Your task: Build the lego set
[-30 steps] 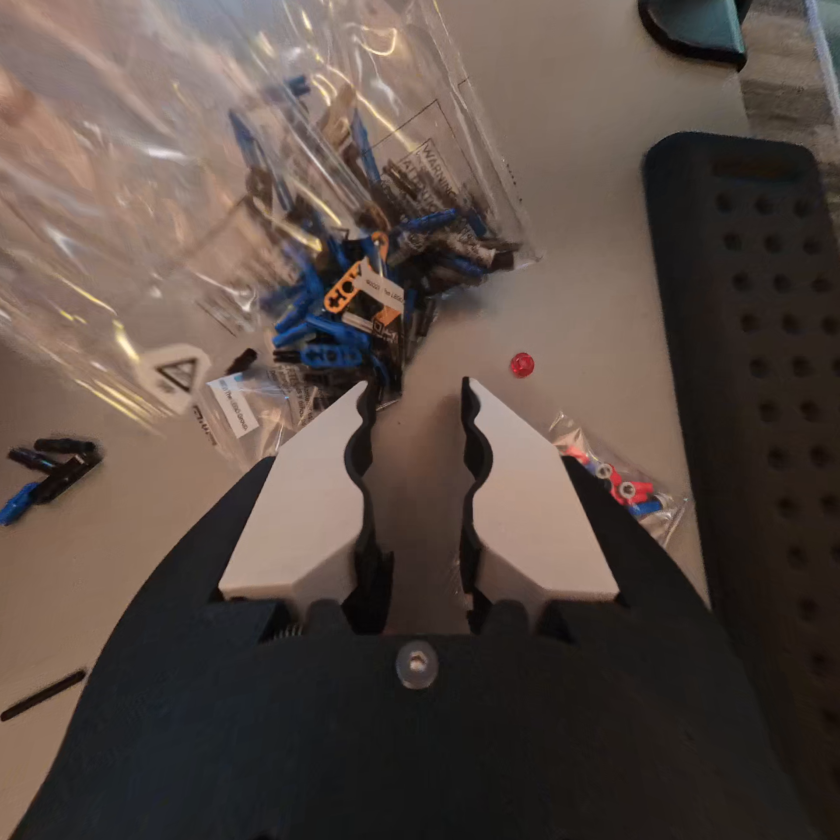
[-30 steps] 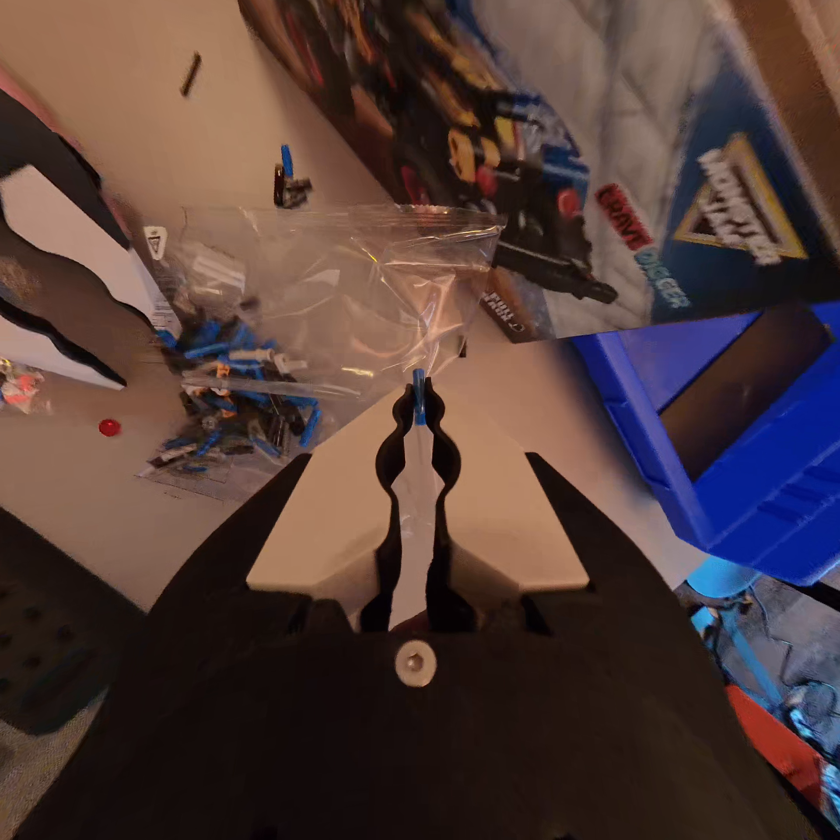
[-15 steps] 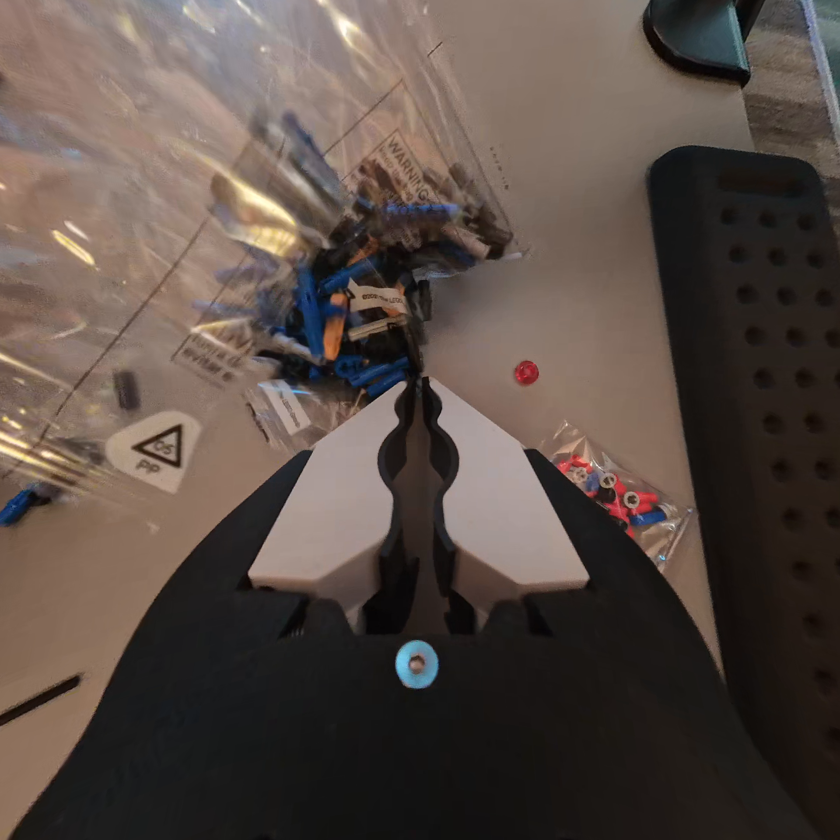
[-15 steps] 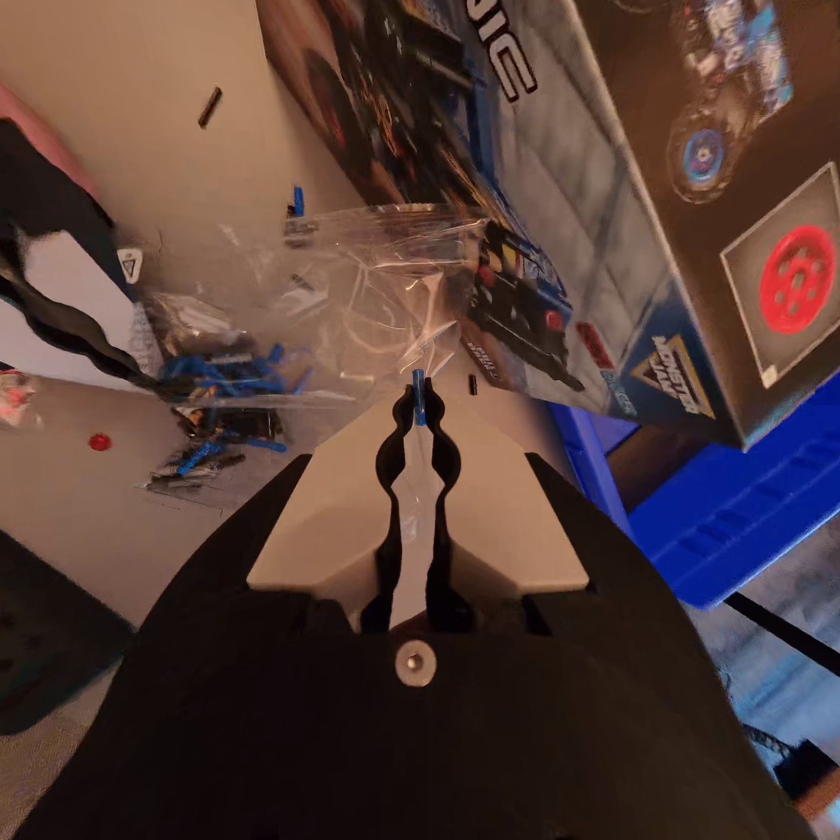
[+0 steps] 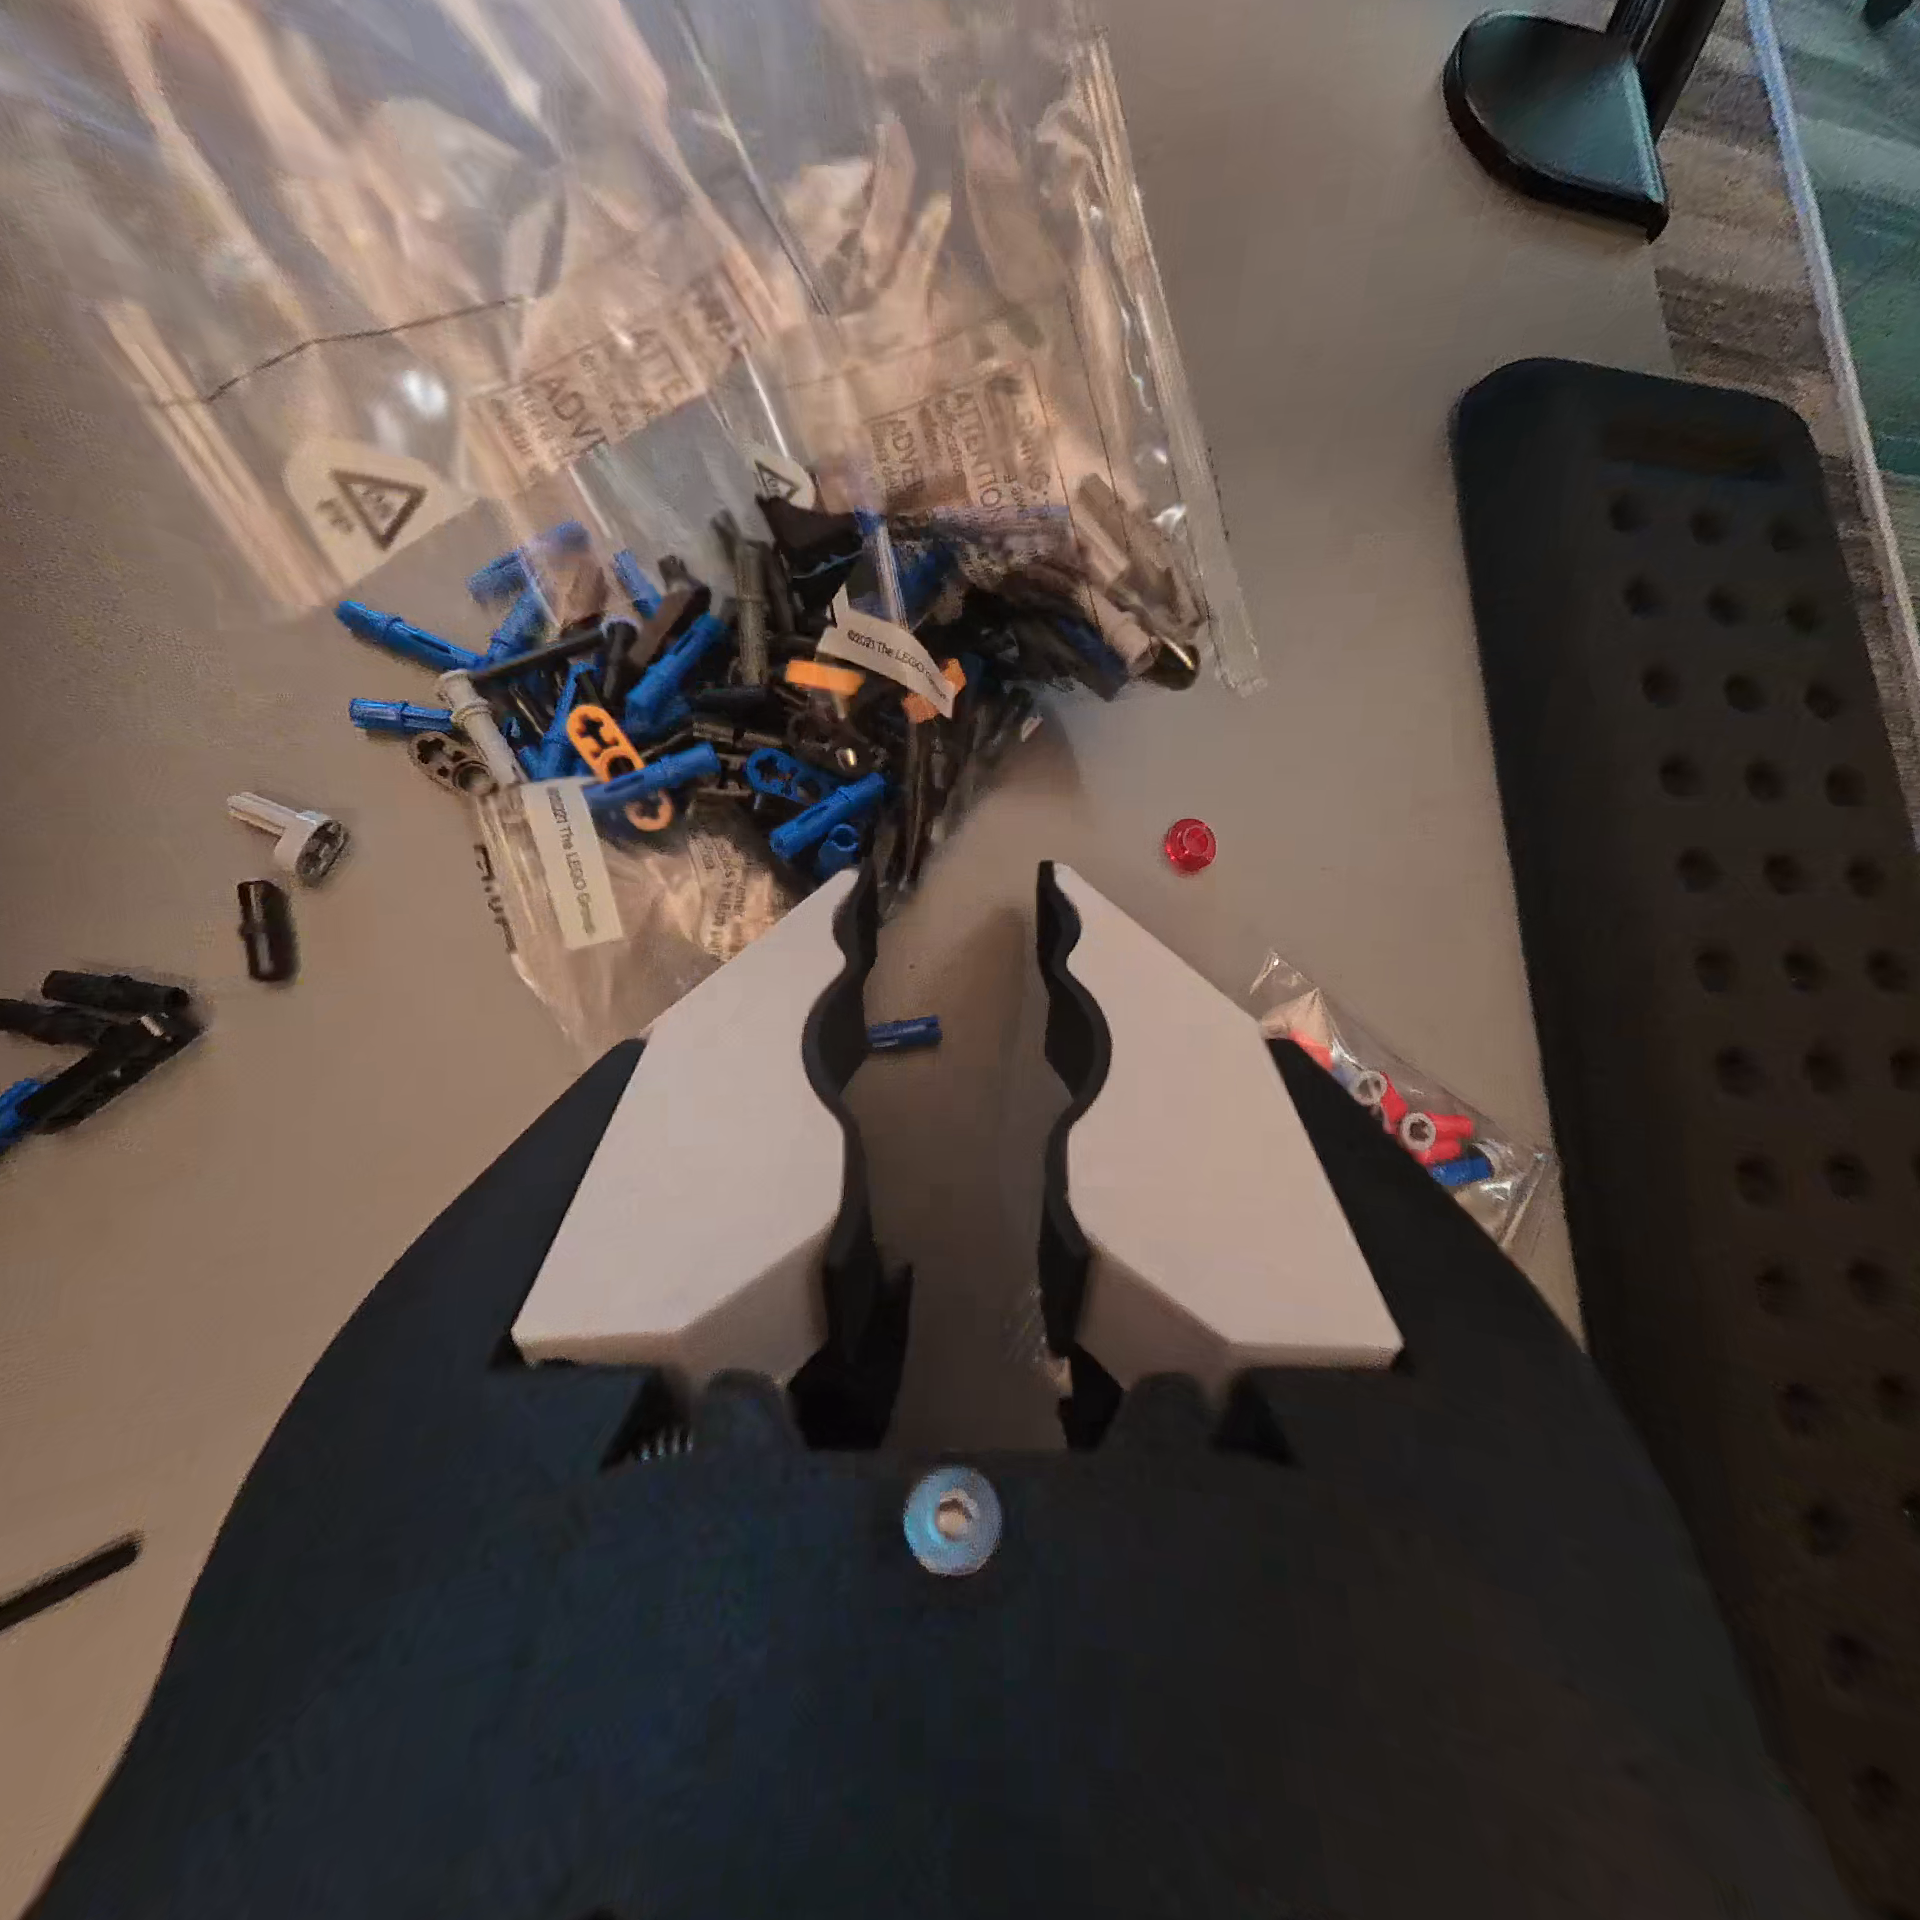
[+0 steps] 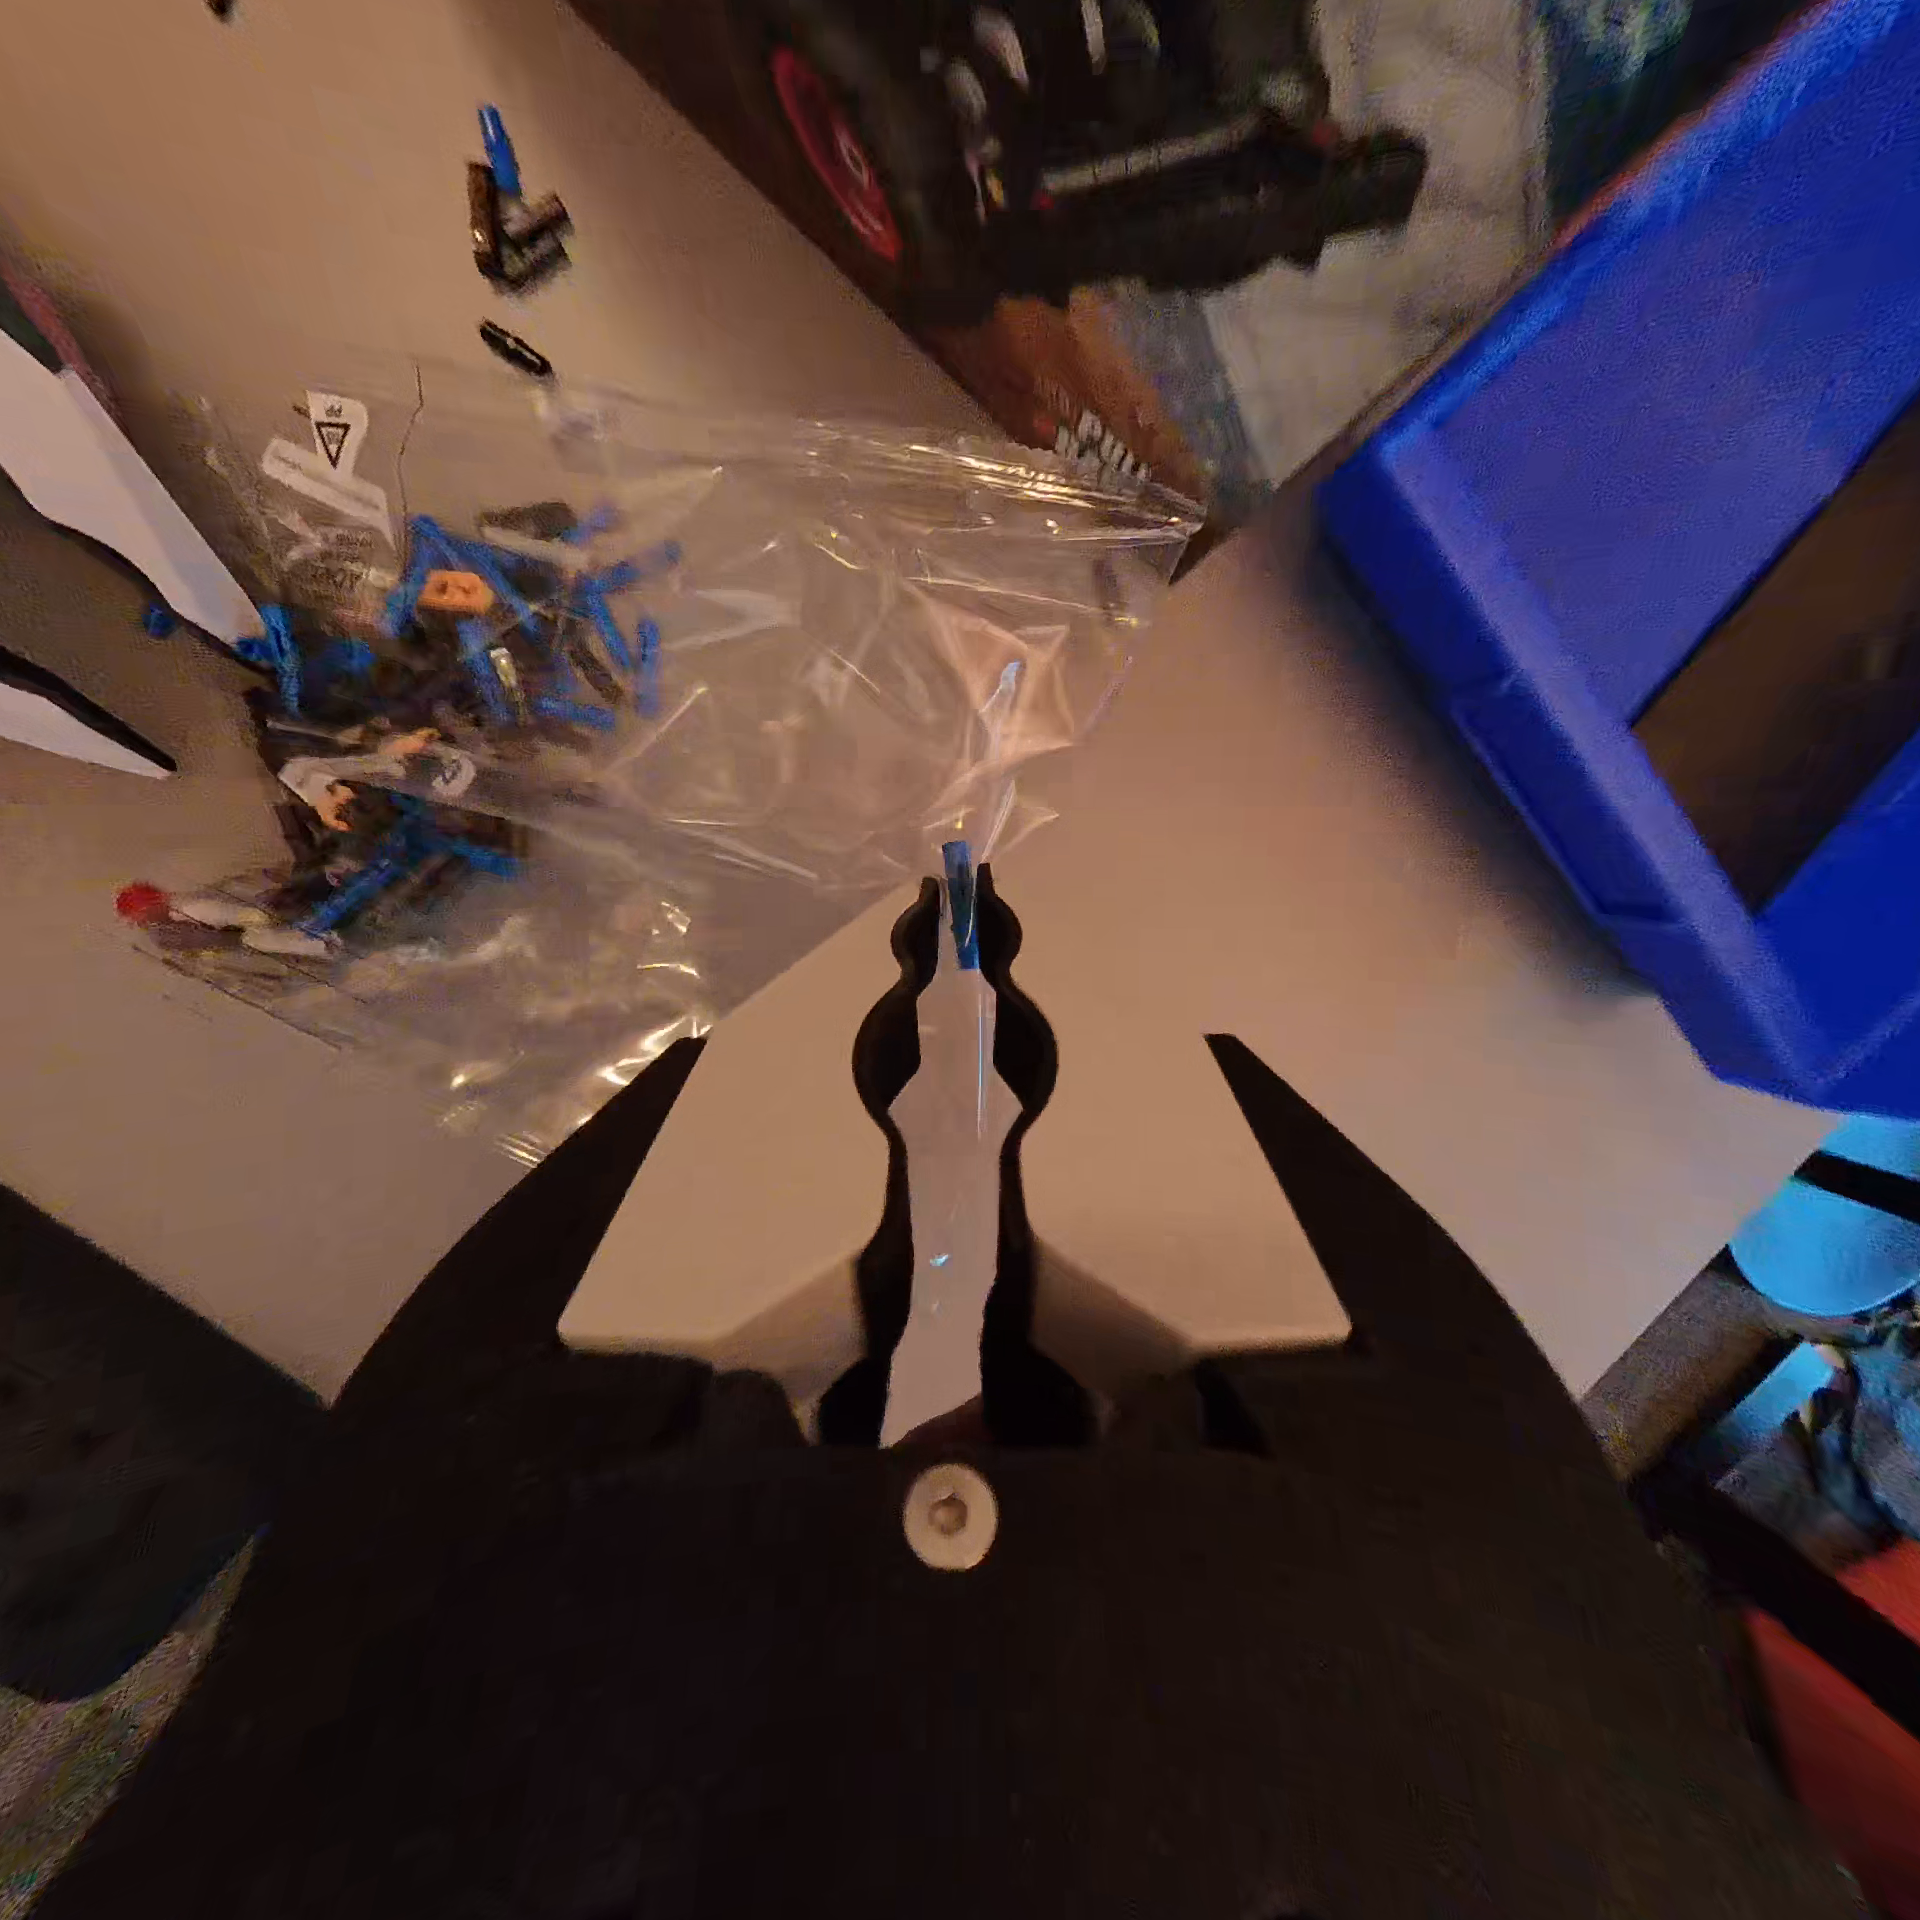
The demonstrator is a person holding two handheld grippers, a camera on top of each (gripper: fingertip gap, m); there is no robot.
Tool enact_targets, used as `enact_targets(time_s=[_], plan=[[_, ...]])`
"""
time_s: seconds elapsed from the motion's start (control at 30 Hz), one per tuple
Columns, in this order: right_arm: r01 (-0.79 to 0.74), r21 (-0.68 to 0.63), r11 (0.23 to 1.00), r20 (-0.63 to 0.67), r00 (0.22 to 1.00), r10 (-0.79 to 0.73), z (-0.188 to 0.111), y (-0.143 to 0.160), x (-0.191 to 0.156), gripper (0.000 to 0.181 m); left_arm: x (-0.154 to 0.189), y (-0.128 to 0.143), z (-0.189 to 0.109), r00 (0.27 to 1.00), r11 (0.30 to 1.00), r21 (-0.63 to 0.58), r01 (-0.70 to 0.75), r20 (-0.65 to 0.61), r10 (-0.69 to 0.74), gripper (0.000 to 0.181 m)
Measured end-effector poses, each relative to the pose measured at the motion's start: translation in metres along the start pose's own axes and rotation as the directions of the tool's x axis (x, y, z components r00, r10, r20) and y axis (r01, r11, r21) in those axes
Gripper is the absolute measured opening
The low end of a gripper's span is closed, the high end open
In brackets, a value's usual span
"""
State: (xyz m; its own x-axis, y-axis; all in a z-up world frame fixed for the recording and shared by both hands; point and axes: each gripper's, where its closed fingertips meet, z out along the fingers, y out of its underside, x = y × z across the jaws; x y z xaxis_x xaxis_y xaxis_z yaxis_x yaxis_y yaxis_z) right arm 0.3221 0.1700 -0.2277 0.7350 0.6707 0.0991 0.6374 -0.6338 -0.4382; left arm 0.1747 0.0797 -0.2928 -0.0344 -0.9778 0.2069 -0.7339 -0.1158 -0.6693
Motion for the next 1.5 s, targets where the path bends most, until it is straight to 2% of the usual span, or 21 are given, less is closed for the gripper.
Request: enact_targets(time_s=[0.13, 0.23, 0.3, 0.4, 0.5, 0.6, 0.73, 0.83, 0.93, 1.1, 1.17, 1.3, 1.37, 1.47, 1.5], plan=[[-0.081, -0.012, 0.997, -0.005, 0.997, 0.081, 0.01, 0.039, 0.004, 0.015, 0.003, 0.0, 0.0, 1.0, 1.0, -0.002, -0.007, -0.001, 0.007, 0.035], [-0.076, -0.019, 0.997, -0.107, 0.992, 0.074, 0.003, 0.052, 0.014, 0.036, 0.005, -0.001, -0.001, 1.0, 1.0, -0.006, -0.019, 0.002, 0.019, 0.039], [-0.046, -0.009, 0.999, -0.211, 0.976, 0.043, -0.014, 0.049, 0.022, 0.048, 0.004, -0.001, -0.001, 1.0, 1.0, -0.005, -0.018, 0.008, 0.018, 0.039], [0.037, 0.103, 0.994, -0.264, 0.964, -0.009, -0.042, 0.009, 0.009, 0.04, 0.005, -0.001, 0.0, 1.0, 1.0, -0.008, -0.017, 0.011, 0.017, 0.039], [0.14, 0.186, 0.973, -0.127, 0.985, -0.117, -0.034, -0.039, -0.041, 0.025, 0.006, -0.003, 0.003, 0.999, 1.0, -0.009, -0.029, 0.015, 0.029, 0.04], [0.16, 0.186, 0.969, 0.013, 0.986, -0.165, 0.006, -0.064, -0.076, 0.018, 0.009, -0.004, 0.006, 0.998, 0.999, -0.011, -0.05, 0.028, 0.051, 0.042], [0.15, 0.133, 0.98, 0.102, 0.981, -0.164, 0.059, -0.07, -0.085, 0.019, 0.011, -0.006, 0.007, 0.997, 0.998, -0.004, -0.065, 0.028, 0.065, 0.047], [0.141, 0.087, 0.986, 0.088, 0.985, -0.149, 0.076, -0.061, -0.077, 0.023, 0.014, -0.008, 0.009, 0.998, 0.998, 0.008, -0.067, 0.019, 0.067, 0.047], [0.086, 0.071, 0.994, 0.124, 0.988, -0.094, 0.08, -0.045, -0.071, 0.026, 0.016, -0.008, 0.01, 0.997, 0.997, 0.009, -0.081, 0.012, 0.08, 0.048], [0.065, 0.017, 0.998, 0.109, 0.992, -0.066, 0.075, -0.02, -0.054, 0.028, 0.017, -0.01, 0.011, 0.997, 0.997, 0.025, -0.074, 0.005, 0.074, 0.051], [0.05, 0.062, 0.997, 0.09, 0.994, -0.056, 0.07, -0.028, -0.049, 0.026, 0.018, -0.011, 0.012, 0.997, 0.997, 0.034, -0.074, 0.004, 0.074, 0.051], [-0.011, 0.146, 0.989, 0.17, 0.985, -0.014, 0.066, -0.053, -0.066, 0.012, 0.017, -0.013, 0.014, 0.996, 0.996, 0.034, -0.085, 0.023, 0.084, 0.052], [-0.047, 0.13, 0.99, 0.217, 0.976, 0.018, 0.072, -0.056, -0.075, 0.008, 0.017, -0.013, 0.014, 0.996, 0.996, 0.034, -0.085, 0.026, 0.084, 0.052], [-0.045, 0.049, 0.998, 0.188, 0.981, 0.035, 0.083, -0.045, -0.075, 0.01, 0.016, -0.013, 0.013, 0.996, 0.996, 0.027, -0.088, 0.034, 0.087, 0.052], [-0.062, 0.058, 0.996, 0.2, 0.979, 0.049, 0.084, -0.046, -0.077, 0.011, 0.016, -0.013, 0.012, 0.996, 0.996, 0.028, -0.087, 0.035, 0.086, 0.053]])
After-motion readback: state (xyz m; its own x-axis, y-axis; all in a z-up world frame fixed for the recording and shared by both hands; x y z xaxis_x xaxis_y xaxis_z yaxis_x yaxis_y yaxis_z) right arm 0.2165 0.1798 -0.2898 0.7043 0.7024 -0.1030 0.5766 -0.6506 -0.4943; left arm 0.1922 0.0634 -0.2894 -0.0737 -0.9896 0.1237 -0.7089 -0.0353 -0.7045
